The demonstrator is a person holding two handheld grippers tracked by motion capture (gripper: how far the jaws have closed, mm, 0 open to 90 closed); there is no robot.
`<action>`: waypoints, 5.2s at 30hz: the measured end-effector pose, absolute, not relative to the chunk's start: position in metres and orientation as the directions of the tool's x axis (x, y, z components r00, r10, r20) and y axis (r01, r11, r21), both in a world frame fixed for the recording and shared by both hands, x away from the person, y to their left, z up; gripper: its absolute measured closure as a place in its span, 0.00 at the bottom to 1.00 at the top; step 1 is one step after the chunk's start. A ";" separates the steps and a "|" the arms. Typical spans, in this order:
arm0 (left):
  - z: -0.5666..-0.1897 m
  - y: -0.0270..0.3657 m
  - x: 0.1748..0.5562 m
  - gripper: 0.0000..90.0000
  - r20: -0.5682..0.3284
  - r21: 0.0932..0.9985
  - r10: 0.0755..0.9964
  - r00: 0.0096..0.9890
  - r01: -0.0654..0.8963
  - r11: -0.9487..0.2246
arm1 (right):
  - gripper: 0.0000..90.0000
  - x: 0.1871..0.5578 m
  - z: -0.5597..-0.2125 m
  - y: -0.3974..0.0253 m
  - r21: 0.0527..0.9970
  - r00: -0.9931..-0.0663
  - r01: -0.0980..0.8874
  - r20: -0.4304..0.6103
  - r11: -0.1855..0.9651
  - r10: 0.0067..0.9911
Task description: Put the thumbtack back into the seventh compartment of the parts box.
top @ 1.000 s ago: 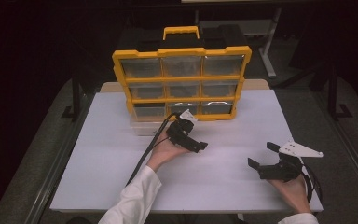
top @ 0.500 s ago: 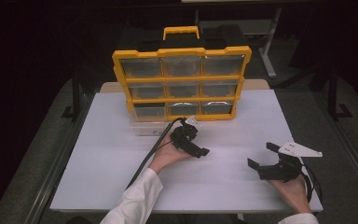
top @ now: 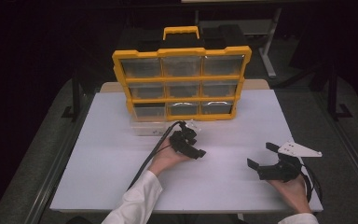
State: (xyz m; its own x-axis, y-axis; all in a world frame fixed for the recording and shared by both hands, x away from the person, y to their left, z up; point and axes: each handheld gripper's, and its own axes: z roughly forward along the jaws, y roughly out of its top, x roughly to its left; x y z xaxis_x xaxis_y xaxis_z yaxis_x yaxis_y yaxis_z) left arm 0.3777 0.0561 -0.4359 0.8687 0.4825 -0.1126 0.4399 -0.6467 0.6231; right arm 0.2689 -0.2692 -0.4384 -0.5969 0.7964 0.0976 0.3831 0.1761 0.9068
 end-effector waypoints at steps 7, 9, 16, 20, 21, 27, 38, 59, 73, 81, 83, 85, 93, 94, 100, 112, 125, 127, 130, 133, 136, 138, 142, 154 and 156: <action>-0.439 0.058 0.379 0.57 -0.110 0.621 0.490 0.865 0.445 -0.645 | 0.00 0.269 -0.439 -0.269 0.905 -0.598 0.386 0.097 0.179 0.795; -0.439 0.059 0.380 0.62 -0.119 0.621 0.482 0.868 0.444 -0.646 | 0.00 0.269 -0.439 -0.269 0.906 -0.598 0.385 0.097 0.178 0.796; -0.441 0.059 0.381 0.74 -0.105 0.616 0.489 0.866 0.443 -0.651 | 0.00 0.269 -0.438 -0.271 0.909 -0.594 0.380 0.096 0.174 0.799; -0.443 0.059 0.381 0.80 -0.096 0.611 0.485 0.869 0.436 -0.661 | 0.00 0.269 -0.438 -0.270 0.907 -0.596 0.382 0.097 0.176 0.797; -0.443 0.059 0.381 0.80 -0.095 0.612 0.485 0.869 0.435 -0.661 | 0.00 0.269 -0.438 -0.270 0.907 -0.596 0.383 0.097 0.176 0.797; -0.443 0.057 0.379 0.91 -0.063 0.608 0.479 0.875 0.415 -0.677 | 0.00 0.269 -0.438 -0.272 0.908 -0.593 0.381 0.095 0.174 0.800; -0.438 0.062 0.378 0.92 -0.065 0.620 0.491 0.869 0.420 -0.662 | 0.00 0.269 -0.438 -0.271 0.907 -0.594 0.382 0.093 0.177 0.799; -0.399 0.105 0.364 0.92 -0.063 0.759 0.567 0.821 0.408 -0.507 | 0.00 0.270 -0.439 -0.270 0.904 -0.595 0.387 0.094 0.182 0.798; -0.381 0.127 0.363 0.92 -0.059 0.814 0.613 0.788 0.394 -0.428 | 0.00 0.270 -0.439 -0.271 0.903 -0.594 0.388 0.094 0.182 0.799; -0.372 0.136 0.363 0.92 -0.038 0.832 0.639 0.768 0.379 -0.405 | 0.00 0.270 -0.439 -0.271 0.903 -0.593 0.389 0.095 0.182 0.799; -0.371 0.138 0.363 0.92 -0.027 0.835 0.646 0.763 0.373 -0.405 | 0.00 0.270 -0.440 -0.271 0.902 -0.593 0.391 0.096 0.182 0.799; -0.370 0.140 0.363 0.92 -0.016 0.838 0.656 0.755 0.368 -0.403 | 0.00 0.270 -0.440 -0.270 0.902 -0.593 0.391 0.095 0.183 0.799; -0.363 0.152 0.366 0.92 -0.004 0.850 0.685 0.729 0.363 -0.381 | 0.00 0.271 -0.440 -0.271 0.902 -0.592 0.392 0.096 0.181 0.800; -0.362 0.153 0.366 0.92 0.002 0.851 0.691 0.723 0.361 -0.380 | 0.00 0.271 -0.440 -0.271 0.902 -0.593 0.391 0.095 0.182 0.800; -0.358 0.164 0.369 0.92 0.004 0.860 0.716 0.698 0.363 -0.359 | 0.00 0.271 -0.440 -0.270 0.901 -0.592 0.393 0.096 0.183 0.800; -0.352 0.189 0.379 0.92 -0.026 0.884 0.771 0.636 0.374 -0.280 | 0.00 0.271 -0.441 -0.270 0.900 -0.594 0.393 0.093 0.187 0.799; -0.357 0.208 0.393 0.92 -0.040 0.885 0.823 0.567 0.403 -0.235 | 0.00 0.271 -0.441 -0.269 0.896 -0.597 0.398 0.092 0.194 0.797; -0.359 0.210 0.396 0.74 -0.086 0.888 0.804 0.589 0.411 -0.206 | 0.00 0.271 -0.441 -0.269 0.897 -0.597 0.397 0.093 0.193 0.797; -0.362 0.214 0.398 0.53 -0.121 0.886 0.793 0.597 0.424 -0.184 | 0.00 0.271 -0.441 -0.269 0.898 -0.598 0.396 0.095 0.190 0.796; -0.364 0.218 0.395 0.37 -0.129 0.903 0.788 0.601 0.400 -0.157 | 0.00 0.271 -0.442 -0.268 0.897 -0.601 0.398 0.094 0.195 0.794; -0.365 0.219 0.394 0.19 -0.133 0.906 0.777 0.615 0.394 -0.157 | 0.00 0.271 -0.442 -0.268 0.897 -0.601 0.398 0.094 0.195 0.794; -0.366 0.220 0.393 0.12 -0.134 0.907 0.771 0.622 0.391 -0.157 | 0.00 0.271 -0.442 -0.268 0.896 -0.601 0.398 0.094 0.196 0.794; -0.368 0.221 0.389 0.02 -0.129 0.896 0.770 0.625 0.406 -0.179 | 0.00 0.272 -0.442 -0.267 0.893 -0.601 0.402 0.092 0.201 0.794; -0.384 0.235 0.367 0.00 -0.149 0.905 0.784 0.602 0.403 -0.137 | 0.00 0.271 -0.441 -0.267 0.895 -0.602 0.400 0.094 0.197 0.793; -0.386 0.237 0.362 0.00 -0.147 0.908 0.786 0.600 0.398 -0.134 | 0.00 0.271 -0.441 -0.267 0.895 -0.602 0.400 0.095 0.196 0.793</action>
